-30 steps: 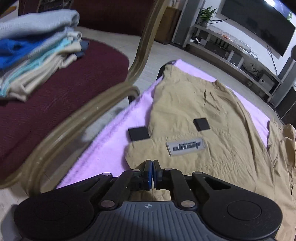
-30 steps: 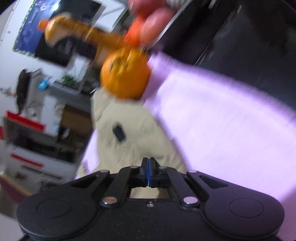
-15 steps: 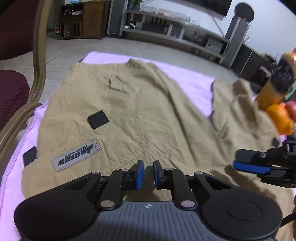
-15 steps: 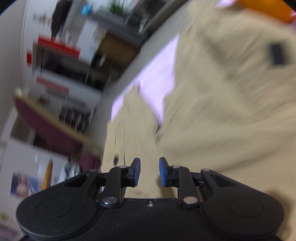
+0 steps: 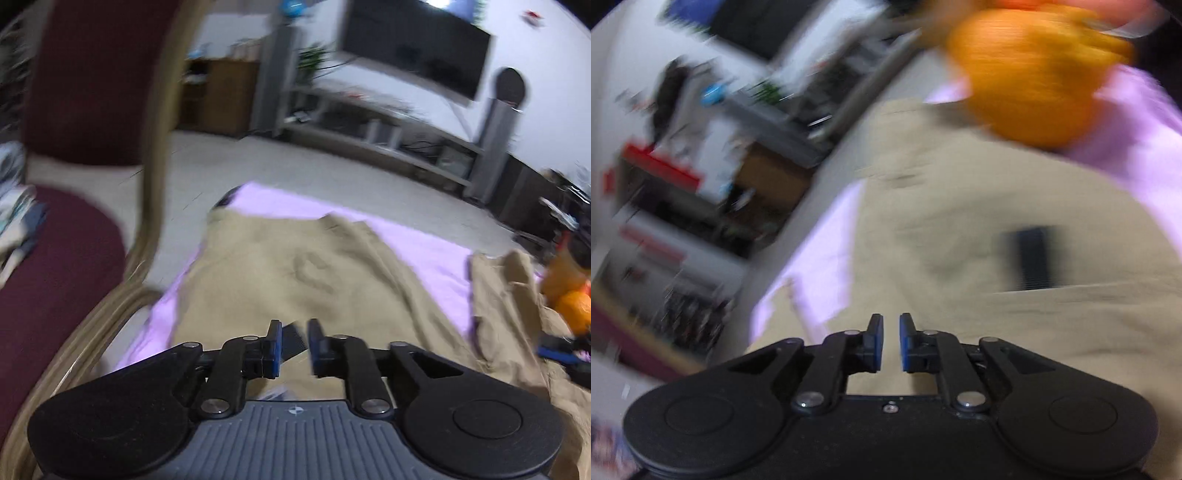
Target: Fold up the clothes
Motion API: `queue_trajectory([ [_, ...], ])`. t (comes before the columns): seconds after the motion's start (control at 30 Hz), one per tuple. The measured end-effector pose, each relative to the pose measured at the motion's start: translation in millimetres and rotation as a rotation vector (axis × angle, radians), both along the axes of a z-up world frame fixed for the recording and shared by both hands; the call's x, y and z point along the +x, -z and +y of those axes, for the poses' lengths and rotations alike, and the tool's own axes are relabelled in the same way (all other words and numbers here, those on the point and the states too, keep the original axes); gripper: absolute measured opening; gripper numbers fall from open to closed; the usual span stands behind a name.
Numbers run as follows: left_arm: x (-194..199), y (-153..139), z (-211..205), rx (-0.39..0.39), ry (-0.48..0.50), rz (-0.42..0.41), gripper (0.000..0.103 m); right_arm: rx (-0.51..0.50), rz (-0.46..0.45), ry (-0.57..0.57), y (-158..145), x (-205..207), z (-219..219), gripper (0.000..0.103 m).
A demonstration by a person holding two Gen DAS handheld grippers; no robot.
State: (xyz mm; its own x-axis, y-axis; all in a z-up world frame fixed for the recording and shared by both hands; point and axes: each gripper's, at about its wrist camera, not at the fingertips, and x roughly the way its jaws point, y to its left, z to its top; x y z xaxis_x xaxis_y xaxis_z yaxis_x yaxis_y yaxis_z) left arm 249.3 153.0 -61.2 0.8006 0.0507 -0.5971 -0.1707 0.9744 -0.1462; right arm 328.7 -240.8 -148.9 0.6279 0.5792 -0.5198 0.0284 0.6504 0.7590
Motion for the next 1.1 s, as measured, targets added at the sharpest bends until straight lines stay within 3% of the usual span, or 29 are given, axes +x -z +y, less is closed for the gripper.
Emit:
queue_trajectory([
  [0.2,39.4,29.8,5.6,0.061,0.002,0.119,0.015,-0.036,-0.022,-0.456,-14.7,25.6,127.9,0.024],
  [0.27,50.5,40.4,8.8,0.120,-0.017,0.150,0.015,-0.072,0.010,-0.573,-12.2,36.1,165.2,0.025],
  [0.33,59.5,48.4,17.7,0.149,-0.061,0.165,0.017,-0.127,0.061,-0.590,-1.1,36.9,182.9,0.025],
  [0.43,62.6,53.9,44.7,0.132,-0.230,0.159,0.011,-0.090,0.101,-0.487,15.8,52.7,166.3,0.001],
  [0.67,60.5,47.0,50.0,0.204,-0.310,0.191,0.010,-0.001,0.146,-0.094,22.2,58.1,78.6,0.003],
  [0.7,54.9,40.4,48.7,0.176,-0.291,0.178,0.010,-0.013,0.129,-0.101,12.6,52.4,73.0,0.006],
  [0.77,43.8,25.4,40.8,0.130,-0.233,0.141,0.011,-0.045,0.086,-0.136,-10.0,39.0,63.9,0.022],
  [0.9,28.7,-6.4,-2.5,0.045,-0.017,0.053,0.016,-0.068,-0.027,-0.152,-58.5,1.6,22.0,0.026],
  [1.03,28.2,-14.7,-64.8,-0.035,0.215,0.032,0.017,-0.023,-0.100,0.020,-86.3,-20.4,-43.9,0.050],
  [1.1,31.4,-6.6,-97.8,-0.062,0.322,0.059,0.017,-0.016,-0.099,0.124,-83.9,-27.7,-78.0,0.051],
])
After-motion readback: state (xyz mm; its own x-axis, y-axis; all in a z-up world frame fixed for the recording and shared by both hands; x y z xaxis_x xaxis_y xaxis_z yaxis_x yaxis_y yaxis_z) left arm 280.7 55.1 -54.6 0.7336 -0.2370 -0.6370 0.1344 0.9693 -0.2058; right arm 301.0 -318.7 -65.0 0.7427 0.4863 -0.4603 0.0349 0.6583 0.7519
